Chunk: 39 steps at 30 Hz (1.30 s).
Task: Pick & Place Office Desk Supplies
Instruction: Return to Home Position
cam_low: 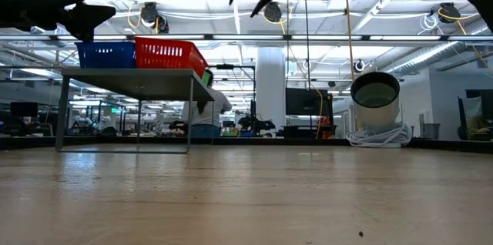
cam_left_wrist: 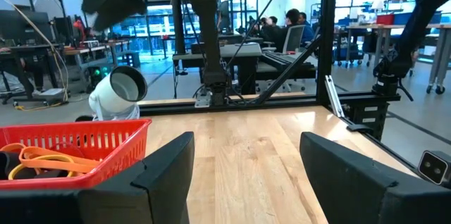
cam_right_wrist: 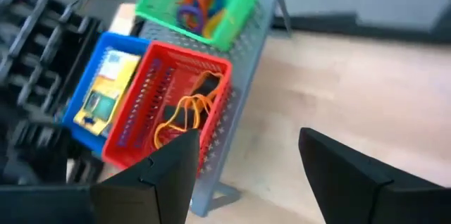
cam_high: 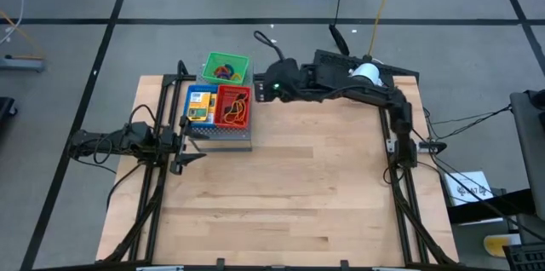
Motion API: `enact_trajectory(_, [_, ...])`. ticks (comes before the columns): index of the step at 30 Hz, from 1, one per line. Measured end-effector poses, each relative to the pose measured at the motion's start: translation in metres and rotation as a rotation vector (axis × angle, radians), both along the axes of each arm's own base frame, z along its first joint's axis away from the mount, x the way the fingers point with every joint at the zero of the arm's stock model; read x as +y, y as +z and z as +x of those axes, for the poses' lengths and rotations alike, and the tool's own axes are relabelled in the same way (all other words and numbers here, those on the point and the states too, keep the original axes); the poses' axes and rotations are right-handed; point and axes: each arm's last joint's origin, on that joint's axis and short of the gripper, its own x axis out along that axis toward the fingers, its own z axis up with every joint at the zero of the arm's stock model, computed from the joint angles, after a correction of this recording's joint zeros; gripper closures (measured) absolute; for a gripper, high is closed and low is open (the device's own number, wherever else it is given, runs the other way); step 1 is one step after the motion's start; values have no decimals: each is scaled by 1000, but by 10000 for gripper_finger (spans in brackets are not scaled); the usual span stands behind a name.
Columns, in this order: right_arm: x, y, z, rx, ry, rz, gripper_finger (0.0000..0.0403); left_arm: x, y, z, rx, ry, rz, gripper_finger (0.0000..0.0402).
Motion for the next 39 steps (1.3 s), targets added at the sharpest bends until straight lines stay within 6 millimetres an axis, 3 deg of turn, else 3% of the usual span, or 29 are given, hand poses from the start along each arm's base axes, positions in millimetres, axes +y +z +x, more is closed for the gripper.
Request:
enact_trajectory(7, [16, 24, -38, -73, 231, -218, 165, 0, 0, 0, 0, 0, 0, 133])
enact_trajectory(10, [25, 16, -61, -132, 312, -316, 165, 0, 0, 0, 0, 0, 0, 133])
enact_trajectory(15, [42, -25, -107, -261, 489, -415, 170, 0, 0, 0, 0, 0, 0, 133])
enact_trajectory(21, [61, -82, -151, -377, 786, -660, 179, 0, 0, 0, 0, 0, 0, 133])
enact_trajectory(25, [64, -112, -177, -425, 827, -876, 185, 0, 0, 0, 0, 0, 0, 133])
enact_trajectory(30, [65, -151, -204, -410, 854, -1002, 187, 0, 0, 0, 0, 0, 0, 133])
enact_trajectory(39, [66, -200, -238, -420, 851, -1039, 188, 0, 0, 0, 0, 0, 0, 133])
